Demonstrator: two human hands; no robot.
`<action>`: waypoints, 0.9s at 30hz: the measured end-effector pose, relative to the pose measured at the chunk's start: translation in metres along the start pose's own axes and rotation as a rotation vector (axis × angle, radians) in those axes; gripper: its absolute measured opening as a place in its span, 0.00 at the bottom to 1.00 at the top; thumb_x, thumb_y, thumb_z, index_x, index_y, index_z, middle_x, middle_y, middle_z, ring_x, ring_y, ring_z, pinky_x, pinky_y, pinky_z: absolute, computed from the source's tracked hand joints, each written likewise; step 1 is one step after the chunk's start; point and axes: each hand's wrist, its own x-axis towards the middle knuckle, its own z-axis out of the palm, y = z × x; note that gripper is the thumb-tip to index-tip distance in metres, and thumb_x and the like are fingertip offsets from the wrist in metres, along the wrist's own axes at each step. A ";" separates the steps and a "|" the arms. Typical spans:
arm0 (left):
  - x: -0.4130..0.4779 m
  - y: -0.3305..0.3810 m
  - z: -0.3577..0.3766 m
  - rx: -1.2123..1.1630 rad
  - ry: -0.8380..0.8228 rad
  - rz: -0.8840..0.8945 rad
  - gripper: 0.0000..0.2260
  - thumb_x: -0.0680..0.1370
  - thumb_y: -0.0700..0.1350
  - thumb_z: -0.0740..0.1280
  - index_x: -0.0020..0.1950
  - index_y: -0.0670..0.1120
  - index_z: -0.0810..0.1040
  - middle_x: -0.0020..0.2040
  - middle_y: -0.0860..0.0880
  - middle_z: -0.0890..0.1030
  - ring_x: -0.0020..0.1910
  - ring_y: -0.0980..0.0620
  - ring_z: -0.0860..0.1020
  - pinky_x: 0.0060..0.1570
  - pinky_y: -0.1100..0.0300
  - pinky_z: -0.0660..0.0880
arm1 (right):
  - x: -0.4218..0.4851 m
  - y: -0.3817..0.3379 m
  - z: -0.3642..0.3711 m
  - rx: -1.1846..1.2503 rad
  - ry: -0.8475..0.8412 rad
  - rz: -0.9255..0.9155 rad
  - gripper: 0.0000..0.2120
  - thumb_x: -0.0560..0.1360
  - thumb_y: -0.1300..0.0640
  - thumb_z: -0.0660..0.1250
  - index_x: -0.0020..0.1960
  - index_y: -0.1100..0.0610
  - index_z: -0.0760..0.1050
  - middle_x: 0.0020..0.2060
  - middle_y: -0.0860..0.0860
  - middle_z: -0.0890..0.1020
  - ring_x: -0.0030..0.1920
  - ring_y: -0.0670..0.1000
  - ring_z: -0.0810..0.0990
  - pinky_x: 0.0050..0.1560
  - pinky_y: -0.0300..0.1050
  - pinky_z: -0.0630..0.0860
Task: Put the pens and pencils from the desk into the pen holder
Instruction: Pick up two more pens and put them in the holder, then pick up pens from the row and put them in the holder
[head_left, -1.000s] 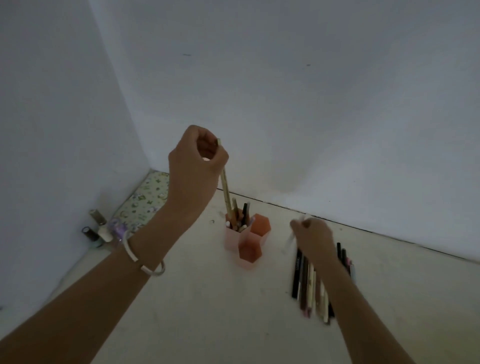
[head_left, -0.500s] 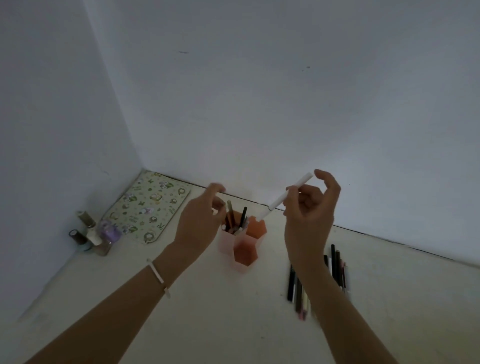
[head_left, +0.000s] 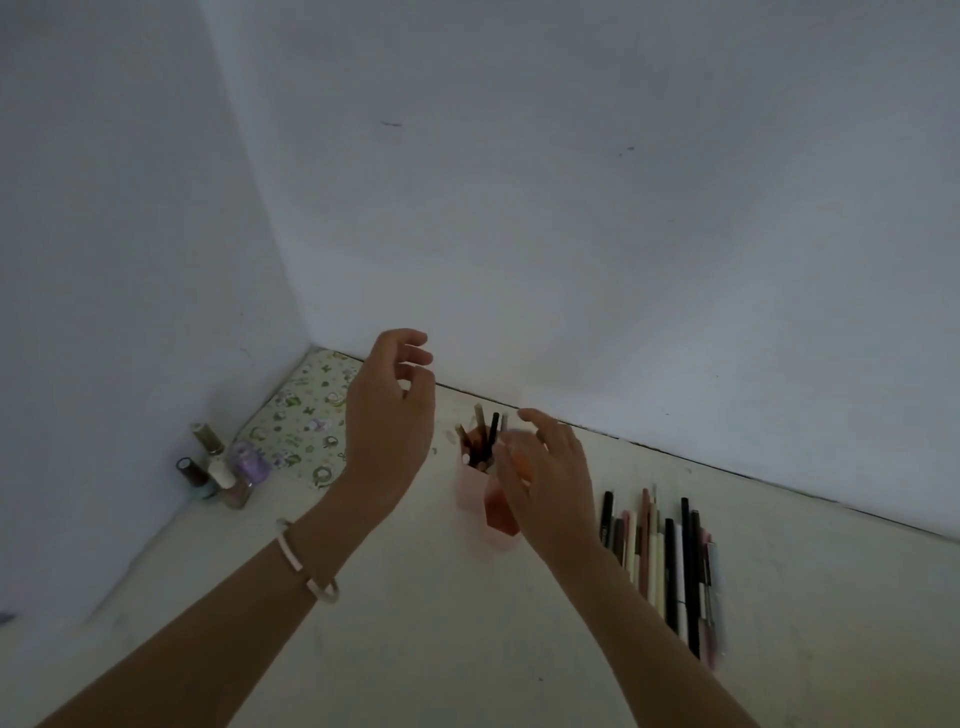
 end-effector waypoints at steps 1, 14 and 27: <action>-0.004 0.006 0.002 -0.004 -0.008 0.007 0.14 0.74 0.37 0.61 0.54 0.53 0.75 0.45 0.58 0.80 0.42 0.64 0.77 0.33 0.72 0.71 | -0.002 0.003 -0.001 -0.013 0.017 -0.007 0.11 0.78 0.51 0.61 0.47 0.54 0.80 0.57 0.53 0.78 0.54 0.50 0.76 0.55 0.49 0.75; -0.118 0.010 0.157 0.460 -0.775 -0.069 0.08 0.78 0.39 0.60 0.54 0.42 0.76 0.52 0.45 0.80 0.52 0.48 0.78 0.52 0.56 0.76 | -0.005 0.077 -0.100 0.203 0.358 0.447 0.15 0.72 0.71 0.60 0.47 0.53 0.76 0.49 0.49 0.78 0.38 0.42 0.74 0.37 0.29 0.68; -0.133 -0.025 0.206 0.764 -0.808 -0.179 0.08 0.77 0.41 0.64 0.56 0.42 0.74 0.56 0.44 0.79 0.54 0.45 0.79 0.50 0.56 0.75 | -0.052 0.129 -0.113 0.120 0.265 0.523 0.14 0.71 0.72 0.61 0.43 0.54 0.77 0.43 0.47 0.79 0.37 0.46 0.75 0.35 0.31 0.68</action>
